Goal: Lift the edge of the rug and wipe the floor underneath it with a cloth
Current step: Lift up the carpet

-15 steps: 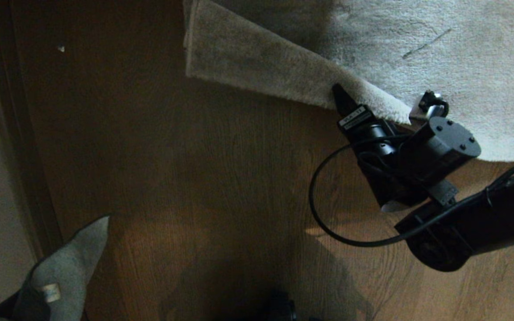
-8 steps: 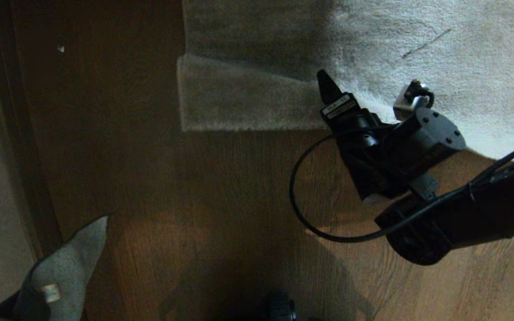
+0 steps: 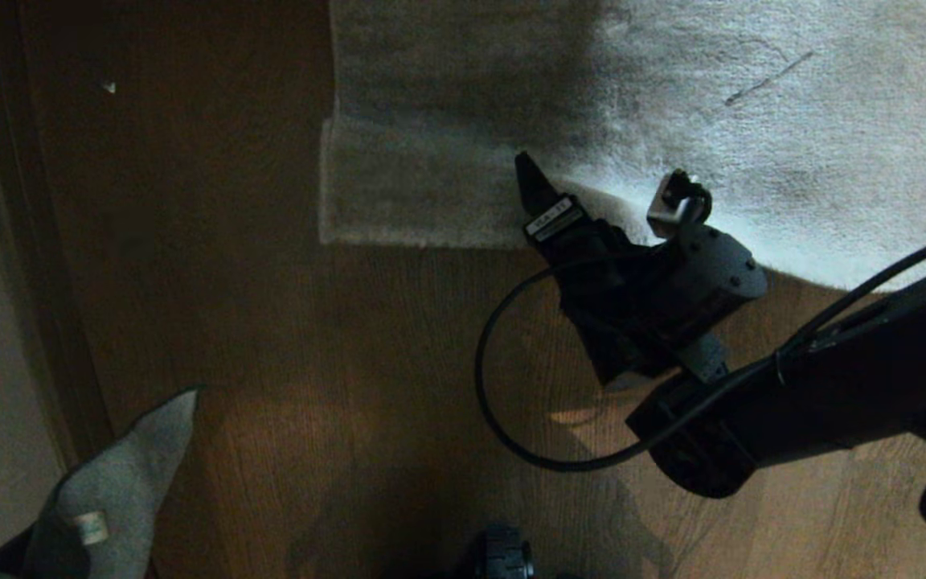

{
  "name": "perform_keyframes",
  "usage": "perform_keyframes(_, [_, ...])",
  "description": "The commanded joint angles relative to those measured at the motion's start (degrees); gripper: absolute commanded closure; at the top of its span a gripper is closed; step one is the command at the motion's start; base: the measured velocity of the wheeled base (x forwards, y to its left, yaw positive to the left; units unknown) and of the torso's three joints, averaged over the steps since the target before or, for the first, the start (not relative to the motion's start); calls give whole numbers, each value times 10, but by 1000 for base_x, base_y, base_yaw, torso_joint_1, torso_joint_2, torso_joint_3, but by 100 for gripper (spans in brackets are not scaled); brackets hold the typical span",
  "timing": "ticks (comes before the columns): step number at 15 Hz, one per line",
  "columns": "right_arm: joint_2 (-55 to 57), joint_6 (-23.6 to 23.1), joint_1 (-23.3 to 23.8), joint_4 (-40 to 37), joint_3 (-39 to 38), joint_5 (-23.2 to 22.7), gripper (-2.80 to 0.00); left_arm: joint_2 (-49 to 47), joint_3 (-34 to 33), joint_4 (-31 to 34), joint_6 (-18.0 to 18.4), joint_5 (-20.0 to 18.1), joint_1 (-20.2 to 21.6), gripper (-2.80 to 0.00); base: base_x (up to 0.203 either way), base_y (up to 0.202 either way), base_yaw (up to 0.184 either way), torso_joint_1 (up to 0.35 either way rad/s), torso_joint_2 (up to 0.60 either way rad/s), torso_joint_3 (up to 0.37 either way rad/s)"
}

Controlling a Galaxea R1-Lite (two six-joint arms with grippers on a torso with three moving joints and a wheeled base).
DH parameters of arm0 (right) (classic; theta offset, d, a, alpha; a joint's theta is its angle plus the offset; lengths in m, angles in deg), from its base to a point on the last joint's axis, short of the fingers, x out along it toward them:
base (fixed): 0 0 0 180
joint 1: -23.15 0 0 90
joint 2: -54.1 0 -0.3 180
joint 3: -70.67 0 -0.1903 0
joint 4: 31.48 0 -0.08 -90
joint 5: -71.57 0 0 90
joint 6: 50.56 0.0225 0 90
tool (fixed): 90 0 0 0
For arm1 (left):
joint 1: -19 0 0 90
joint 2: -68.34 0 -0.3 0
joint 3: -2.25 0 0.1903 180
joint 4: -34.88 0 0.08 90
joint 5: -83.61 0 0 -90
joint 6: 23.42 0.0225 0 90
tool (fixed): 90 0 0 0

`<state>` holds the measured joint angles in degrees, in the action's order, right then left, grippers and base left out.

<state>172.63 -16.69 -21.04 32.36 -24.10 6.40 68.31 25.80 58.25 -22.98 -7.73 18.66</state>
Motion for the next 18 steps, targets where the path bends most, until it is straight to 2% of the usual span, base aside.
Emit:
perform_keyframes(1, [26,2,-12,27,26,2,-280,0,-1,0,0,0,0,0,0,0,0,0,0,0])
perform_keyframes(7, [104,2,-30,27,152,0,-280,0,0,0,0,0,0,0,0,0,0,0,0,0])
perform_keyframes(18, [104,3,-31,27,153,0,-280,0,0,0,0,0,0,0,0,0,0,0,0,0])
